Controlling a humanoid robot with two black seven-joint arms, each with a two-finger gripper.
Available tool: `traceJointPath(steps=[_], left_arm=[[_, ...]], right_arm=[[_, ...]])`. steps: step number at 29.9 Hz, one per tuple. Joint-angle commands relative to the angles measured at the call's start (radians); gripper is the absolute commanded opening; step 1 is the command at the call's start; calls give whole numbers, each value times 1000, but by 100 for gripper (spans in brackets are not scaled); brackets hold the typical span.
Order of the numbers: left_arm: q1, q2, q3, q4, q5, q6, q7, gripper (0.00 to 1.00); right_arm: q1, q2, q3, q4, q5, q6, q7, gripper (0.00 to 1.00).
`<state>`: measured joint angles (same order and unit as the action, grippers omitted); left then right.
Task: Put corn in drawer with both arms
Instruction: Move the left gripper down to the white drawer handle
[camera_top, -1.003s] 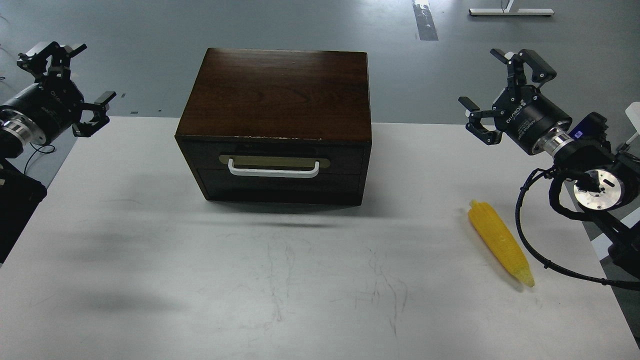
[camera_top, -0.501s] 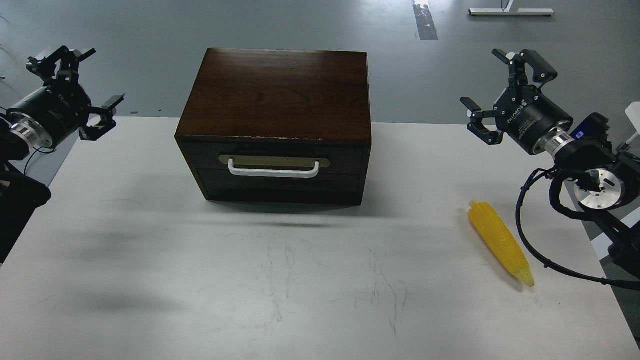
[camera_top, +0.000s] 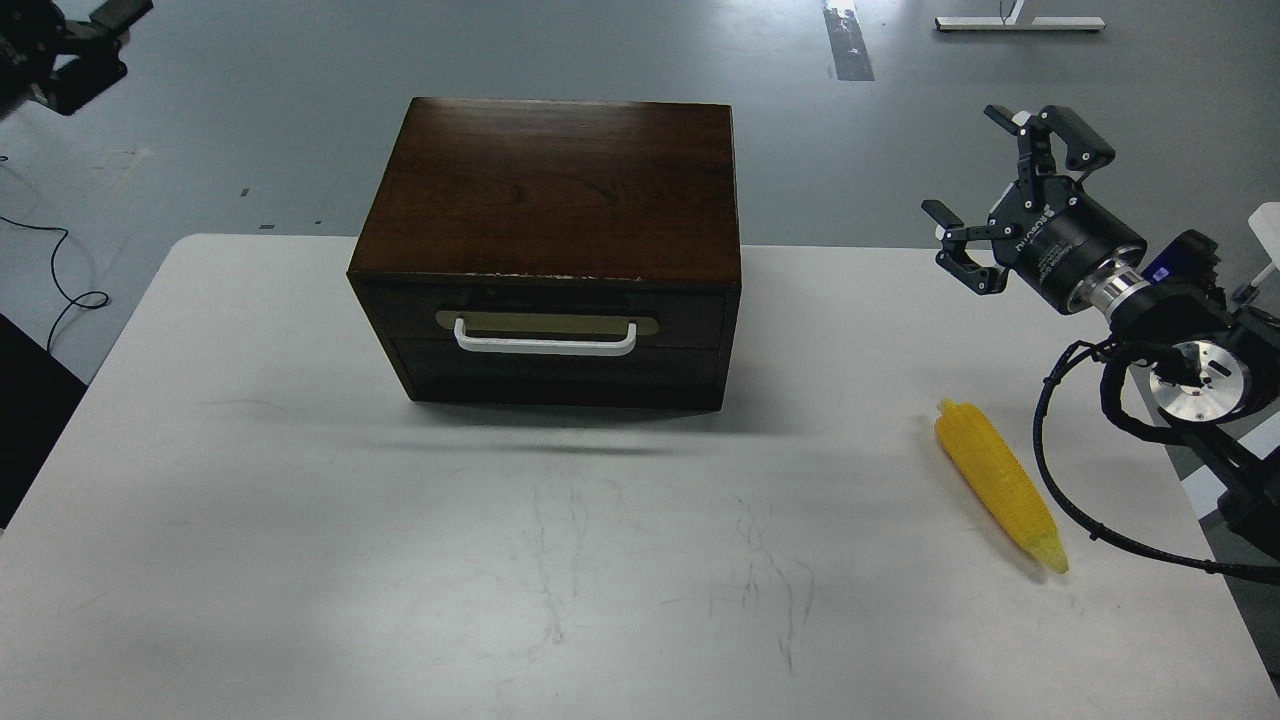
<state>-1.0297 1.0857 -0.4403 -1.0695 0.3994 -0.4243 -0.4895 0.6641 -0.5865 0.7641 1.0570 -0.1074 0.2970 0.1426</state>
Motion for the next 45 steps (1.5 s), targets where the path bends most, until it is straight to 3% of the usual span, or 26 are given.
traceJointPath(steps=[1, 3, 13, 17, 21, 24, 27, 33, 37, 45], left_arm=[[-35, 80, 3, -160, 96, 70, 1, 98], [-52, 97, 5, -231, 244, 107, 1, 98], [-58, 109, 2, -444, 833, 140, 1, 98], [-73, 50, 5, -501, 1035, 274, 1, 98], [-78, -6, 5, -524, 1069, 325, 1, 98], [-64, -30, 20, -589, 1153, 479, 1, 98], [-64, -82, 54, -593, 1297, 542, 1, 98], [-75, -133, 124, -596, 1449, 538, 1, 98], [-133, -151, 222, -587, 1570, 409, 1, 98], [-145, -199, 307, -586, 1728, 400, 1, 98]], right_arm=[[2, 1, 0, 0, 0, 1, 0, 100], [2, -3, -2, 0, 0, 2, 0, 100], [2, -21, -3, 1, 2, 7, 0, 100], [2, -26, -2, 4, 2, 7, 0, 100], [0, -33, 0, 6, 2, 7, 0, 100], [-1, -35, 0, 6, 2, 5, 2, 100], [-1, -36, 0, 6, 2, 5, 2, 100], [-1, -35, 0, 3, 2, 5, 2, 100], [-3, -35, -2, 3, 2, 5, 2, 100], [-4, -36, -3, 3, 2, 5, 3, 100]])
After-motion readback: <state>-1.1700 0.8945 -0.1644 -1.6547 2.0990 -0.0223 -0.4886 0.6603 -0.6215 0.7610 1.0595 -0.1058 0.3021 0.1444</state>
